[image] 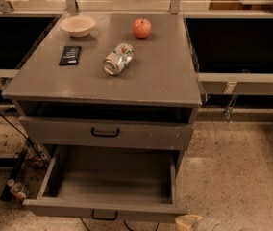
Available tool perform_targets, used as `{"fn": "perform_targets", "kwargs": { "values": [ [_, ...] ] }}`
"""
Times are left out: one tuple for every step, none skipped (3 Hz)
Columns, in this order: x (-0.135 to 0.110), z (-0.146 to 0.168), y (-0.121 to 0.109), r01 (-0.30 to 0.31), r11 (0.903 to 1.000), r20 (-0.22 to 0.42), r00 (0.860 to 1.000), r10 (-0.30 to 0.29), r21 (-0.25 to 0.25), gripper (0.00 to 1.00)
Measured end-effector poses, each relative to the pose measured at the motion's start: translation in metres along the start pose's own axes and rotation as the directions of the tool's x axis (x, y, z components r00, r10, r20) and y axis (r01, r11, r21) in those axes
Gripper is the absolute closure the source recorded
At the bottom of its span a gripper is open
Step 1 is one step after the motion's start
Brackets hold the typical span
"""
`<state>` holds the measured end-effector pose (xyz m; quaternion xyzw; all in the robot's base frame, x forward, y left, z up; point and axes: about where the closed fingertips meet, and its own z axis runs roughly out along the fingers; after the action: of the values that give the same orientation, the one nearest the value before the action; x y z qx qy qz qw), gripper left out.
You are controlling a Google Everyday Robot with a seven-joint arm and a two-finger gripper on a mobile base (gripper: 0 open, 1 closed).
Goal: Close middle drawer
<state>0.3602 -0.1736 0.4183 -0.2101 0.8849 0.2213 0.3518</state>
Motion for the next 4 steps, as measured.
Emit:
{"fn": "perform_targets", "kwargs": {
  "values": [
    [-0.008, 0.002, -0.005, -0.038, 0.9993, 0.053, 0.998, 0.037, 0.006, 1.00],
    [-0.014, 0.005, -0.008, -0.060, 0.9982, 0.088, 0.994, 0.059, 0.002, 1.00],
    [-0.017, 0.008, -0.008, -0.071, 0.9974, 0.100, 0.992, 0.072, -0.006, 1.00],
    [-0.021, 0.011, -0.007, -0.076, 0.9969, 0.111, 0.991, 0.078, -0.018, 1.00]
  ]
}}
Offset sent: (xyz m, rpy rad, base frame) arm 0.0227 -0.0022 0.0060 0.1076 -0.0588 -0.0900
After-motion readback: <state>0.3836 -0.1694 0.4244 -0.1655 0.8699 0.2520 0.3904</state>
